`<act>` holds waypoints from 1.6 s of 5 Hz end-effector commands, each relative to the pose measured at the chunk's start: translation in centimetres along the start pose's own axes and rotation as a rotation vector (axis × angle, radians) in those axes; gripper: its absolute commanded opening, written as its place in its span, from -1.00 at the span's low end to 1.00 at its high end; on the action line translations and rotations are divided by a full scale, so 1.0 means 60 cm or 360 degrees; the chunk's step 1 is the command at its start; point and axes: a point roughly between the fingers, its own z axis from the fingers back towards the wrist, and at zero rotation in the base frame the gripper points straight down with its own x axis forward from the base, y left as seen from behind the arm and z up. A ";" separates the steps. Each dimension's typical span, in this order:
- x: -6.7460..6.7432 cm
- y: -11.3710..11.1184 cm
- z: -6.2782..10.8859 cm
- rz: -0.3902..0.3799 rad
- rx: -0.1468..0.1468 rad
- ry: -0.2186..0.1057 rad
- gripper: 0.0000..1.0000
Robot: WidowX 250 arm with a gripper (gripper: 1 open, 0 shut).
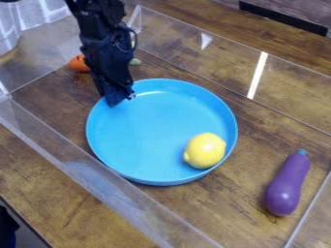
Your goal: Remove the lemon from the blue tray and put it on the table
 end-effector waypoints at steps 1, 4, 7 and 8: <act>0.006 0.028 0.041 -0.0013 0.0077 -0.0075 -1.00; 0.018 0.022 0.060 -0.0088 0.0103 -0.0115 -1.00; 0.027 -0.042 0.056 -0.0300 0.0083 -0.0136 -1.00; 0.022 -0.064 0.029 -0.0391 0.0081 -0.0108 -1.00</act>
